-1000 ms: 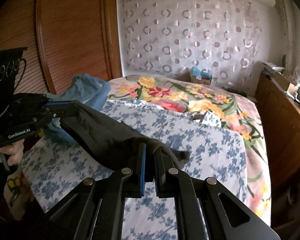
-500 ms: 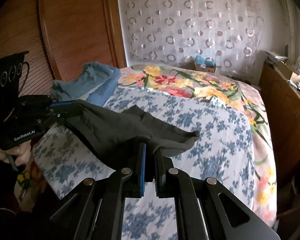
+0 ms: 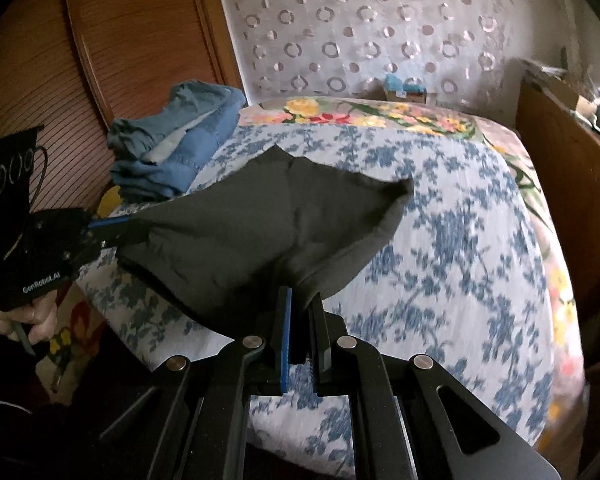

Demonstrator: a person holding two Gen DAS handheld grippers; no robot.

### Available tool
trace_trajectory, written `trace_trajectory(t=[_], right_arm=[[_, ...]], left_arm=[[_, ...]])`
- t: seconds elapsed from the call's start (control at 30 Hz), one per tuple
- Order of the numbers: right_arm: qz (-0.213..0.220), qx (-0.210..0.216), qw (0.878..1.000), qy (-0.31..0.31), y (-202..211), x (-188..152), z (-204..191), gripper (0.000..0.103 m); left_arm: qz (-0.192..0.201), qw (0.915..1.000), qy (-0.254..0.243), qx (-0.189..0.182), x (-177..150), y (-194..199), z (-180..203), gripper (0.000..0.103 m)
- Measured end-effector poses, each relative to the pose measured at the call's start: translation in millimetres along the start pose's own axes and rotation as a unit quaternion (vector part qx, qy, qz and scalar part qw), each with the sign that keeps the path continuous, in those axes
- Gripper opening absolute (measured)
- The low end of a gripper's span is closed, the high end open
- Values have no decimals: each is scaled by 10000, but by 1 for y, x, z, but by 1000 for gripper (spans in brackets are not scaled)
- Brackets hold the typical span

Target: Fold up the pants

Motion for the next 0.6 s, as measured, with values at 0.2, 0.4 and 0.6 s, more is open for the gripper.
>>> trace_trajectory(t=[0.2, 0.4, 0.6], right_arm=[[33, -29, 10000, -48, 5, -12, -5, 7], [53, -30, 10000, -59, 14, -24, -10, 7], [49, 48, 9998, -173, 13, -32, -5, 7]], left_arm=[[-24, 10000, 24, -5, -16, 7, 7, 4], [-9, 10000, -4, -89, -22, 16, 15, 4], [-186, 9997, 33, -124, -32, 6, 17, 4]])
Point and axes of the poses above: each gripper's, at about its wrist camera, not at the fingertips, and y roughly against the way its jaws point, z to its right, x to its top, the point moved 6 cm from there along -y, roughly the way its jaws point, and after that the axes turned 7 degrees about x, right-handed, at the moved point
